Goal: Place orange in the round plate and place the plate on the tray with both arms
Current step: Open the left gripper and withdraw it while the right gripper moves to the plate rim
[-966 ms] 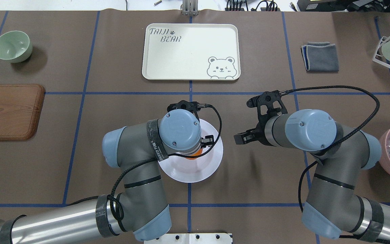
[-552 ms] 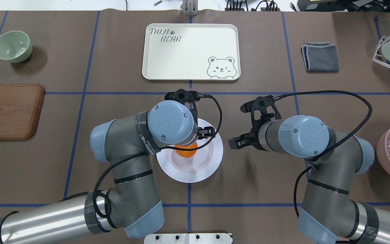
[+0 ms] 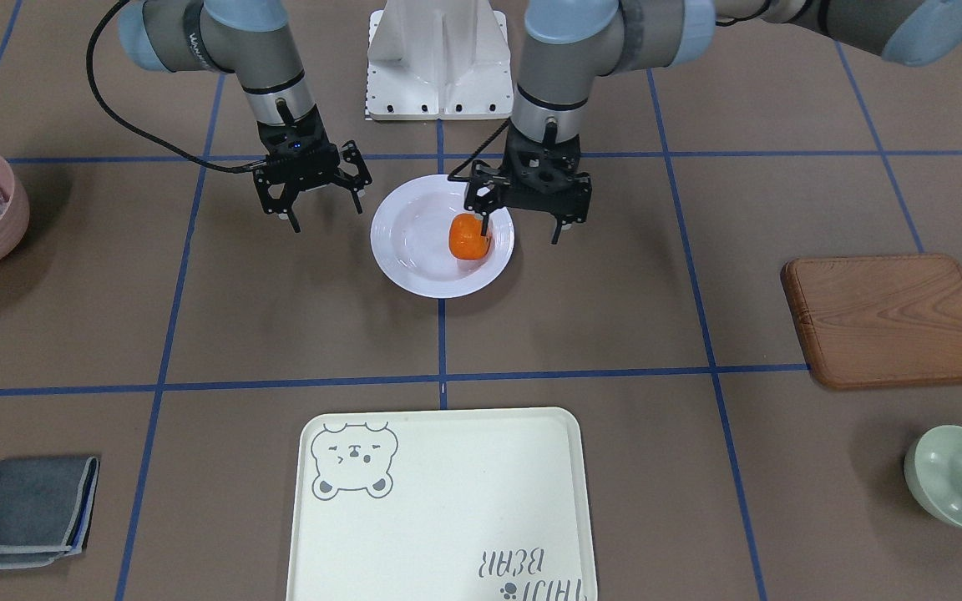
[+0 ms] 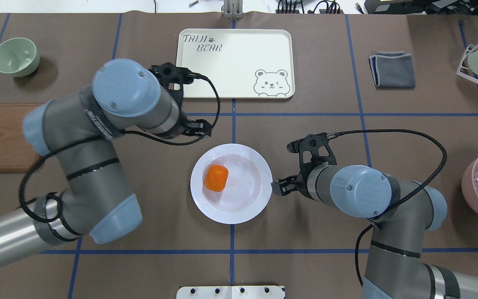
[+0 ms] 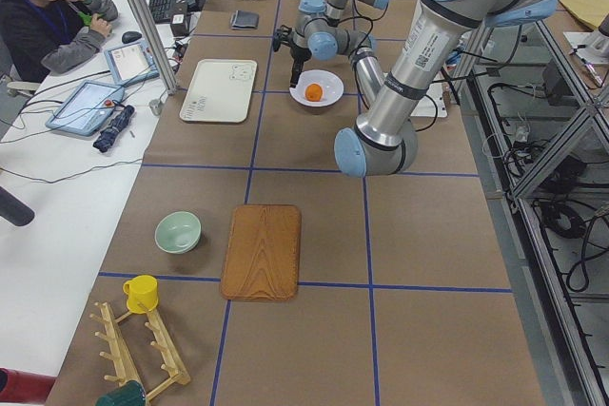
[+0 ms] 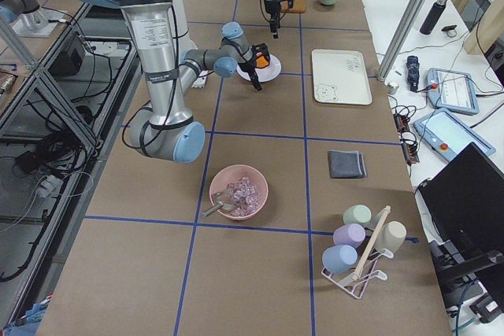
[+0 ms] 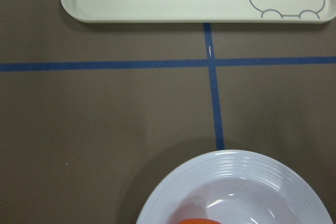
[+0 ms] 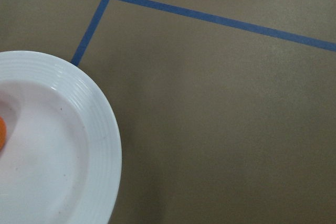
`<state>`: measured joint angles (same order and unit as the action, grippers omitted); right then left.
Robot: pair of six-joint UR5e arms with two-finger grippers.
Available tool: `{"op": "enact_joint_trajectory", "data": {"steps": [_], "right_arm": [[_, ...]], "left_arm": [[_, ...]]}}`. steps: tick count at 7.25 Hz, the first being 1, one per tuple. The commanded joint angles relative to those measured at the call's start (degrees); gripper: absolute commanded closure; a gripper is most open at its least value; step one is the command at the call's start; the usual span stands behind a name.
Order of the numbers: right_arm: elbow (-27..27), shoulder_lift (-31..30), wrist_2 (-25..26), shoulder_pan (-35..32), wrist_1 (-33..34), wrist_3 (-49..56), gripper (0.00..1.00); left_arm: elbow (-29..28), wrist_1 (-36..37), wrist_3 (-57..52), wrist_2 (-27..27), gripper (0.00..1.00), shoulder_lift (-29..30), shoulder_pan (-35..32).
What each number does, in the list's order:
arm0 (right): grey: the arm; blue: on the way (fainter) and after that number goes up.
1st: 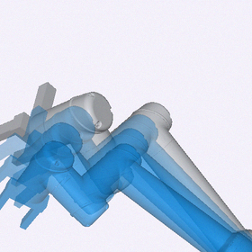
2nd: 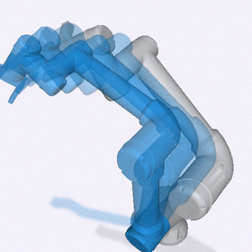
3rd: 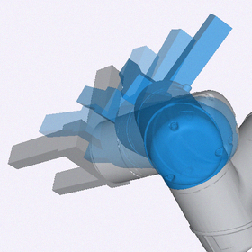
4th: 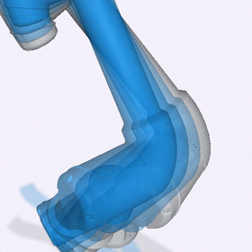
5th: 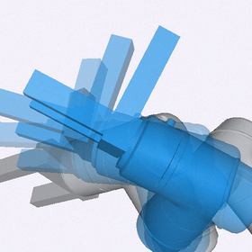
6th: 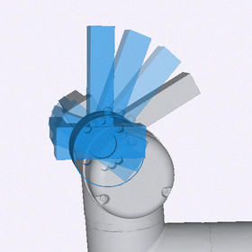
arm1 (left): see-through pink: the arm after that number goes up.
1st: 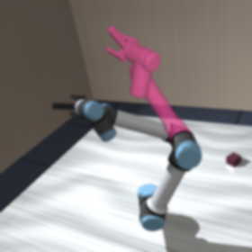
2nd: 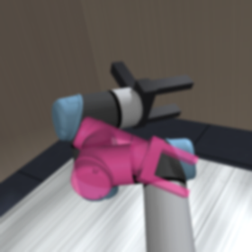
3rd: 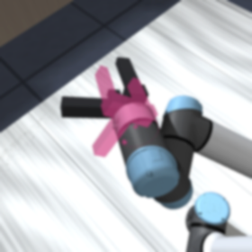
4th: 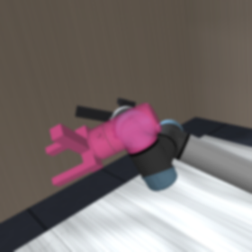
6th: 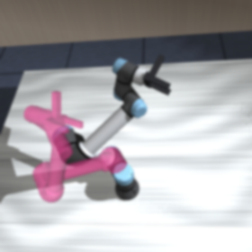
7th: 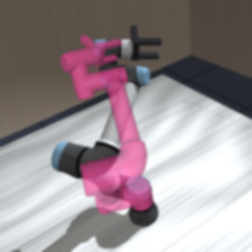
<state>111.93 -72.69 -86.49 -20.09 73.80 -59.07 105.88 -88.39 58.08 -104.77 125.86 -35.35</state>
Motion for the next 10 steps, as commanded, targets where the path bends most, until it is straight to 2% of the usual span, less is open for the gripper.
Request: {"op": "enact_joint_trajectory", "data": {"steps": [1,3,4,5,7,8,10], "right_arm": [[0.2,-0.3,3.8,2.5,-1.3,-0.3,0.01],[0.0,0.0,6.8,5.0,-1.3,-2.3,0.03],[-0.3,0.5,7.6,6.2,-1.3,-5.2,0.14],[-0.5,0.7,7.6,7.0,-2.4,-10.4,0.22],[-2.5,-0.1,8.4,8.0,-12.6,-17.9,0.19],[-2.9,0.1,9.4,8.0,-13.9,-26.4,0.18],[-3.0,-0.3,10.6,7.7,-19.5,-34.3,0.18]], "left_arm": [[2.7,0.4,-18.0,-7.0,0.01,-8.0,-9.8],[1.4,0.5,-35.4,-8.6,0.01,-13.2,-18.7],[-2.0,0.4,-46.2,-11.5,0.01,-15.0,-25.1],[-6.3,0.4,-57.4,-14.4,0.01,-15.9,-32.3],[-15.3,0.2,-72.1,-20.3,0.01,-16.6,-44.9],[-21.9,0.2,-78.6,-26.4,0.02,-16.3,-52.3],[-29.6,-0.4,-77.6,-28.4,0.01,-16.6,-63.7]]}}
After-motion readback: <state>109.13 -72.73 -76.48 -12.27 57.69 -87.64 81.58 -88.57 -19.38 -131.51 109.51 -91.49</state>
